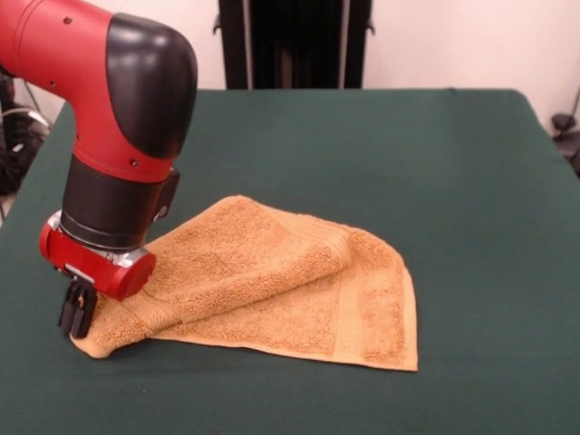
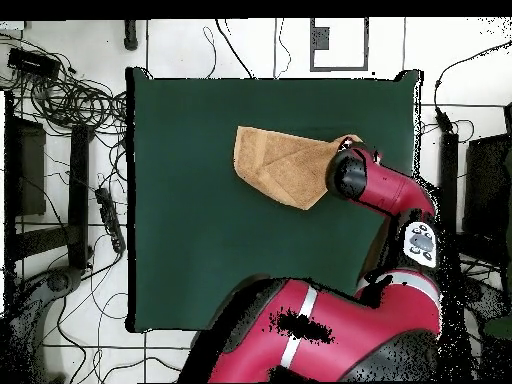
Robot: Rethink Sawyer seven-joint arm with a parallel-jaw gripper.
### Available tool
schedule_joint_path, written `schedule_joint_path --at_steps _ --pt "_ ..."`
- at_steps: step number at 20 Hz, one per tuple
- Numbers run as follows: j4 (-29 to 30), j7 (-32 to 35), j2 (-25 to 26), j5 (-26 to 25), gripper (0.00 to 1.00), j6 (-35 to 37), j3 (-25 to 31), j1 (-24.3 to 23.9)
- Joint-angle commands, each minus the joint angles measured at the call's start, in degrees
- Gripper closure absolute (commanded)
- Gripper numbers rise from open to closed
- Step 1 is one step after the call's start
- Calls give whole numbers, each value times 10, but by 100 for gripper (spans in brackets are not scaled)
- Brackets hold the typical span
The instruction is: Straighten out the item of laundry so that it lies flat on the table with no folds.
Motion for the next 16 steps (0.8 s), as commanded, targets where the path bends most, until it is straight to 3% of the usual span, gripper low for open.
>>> schedule_joint_path --at_steps 1,11,16 --pt "39 132 125 38 100 -3 33 23" --pt "62 115 102 53 100 6 36 20" --pt "146 74 5 16 100 34 69 -10"
